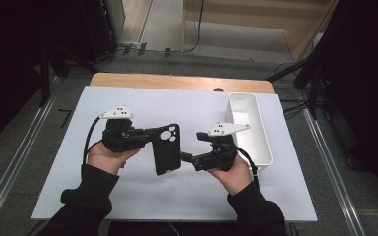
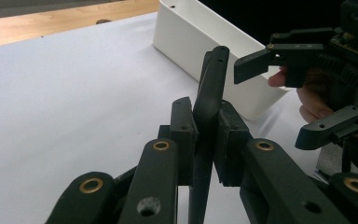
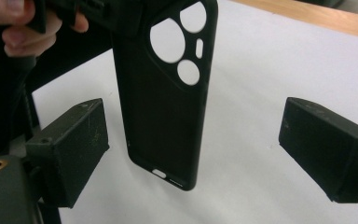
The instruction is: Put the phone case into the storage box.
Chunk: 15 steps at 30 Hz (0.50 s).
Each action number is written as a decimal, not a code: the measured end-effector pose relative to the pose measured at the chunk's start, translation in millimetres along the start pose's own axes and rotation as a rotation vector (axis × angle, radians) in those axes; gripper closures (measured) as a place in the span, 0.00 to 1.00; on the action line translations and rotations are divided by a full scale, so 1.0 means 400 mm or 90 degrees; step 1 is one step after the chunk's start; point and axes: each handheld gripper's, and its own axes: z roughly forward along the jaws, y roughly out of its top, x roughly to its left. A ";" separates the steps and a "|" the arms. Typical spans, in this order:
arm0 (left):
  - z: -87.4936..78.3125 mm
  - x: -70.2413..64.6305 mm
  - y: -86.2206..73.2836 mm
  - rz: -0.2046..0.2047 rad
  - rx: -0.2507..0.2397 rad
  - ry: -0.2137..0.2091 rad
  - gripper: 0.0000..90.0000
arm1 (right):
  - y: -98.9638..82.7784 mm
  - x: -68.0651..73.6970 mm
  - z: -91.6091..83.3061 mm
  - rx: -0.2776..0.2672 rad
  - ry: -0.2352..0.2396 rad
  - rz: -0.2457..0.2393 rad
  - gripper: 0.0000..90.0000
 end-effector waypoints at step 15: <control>0.029 0.016 0.028 -0.034 -0.013 0.034 0.89 | 0.008 0.023 0.025 -0.019 -0.073 0.036 0.07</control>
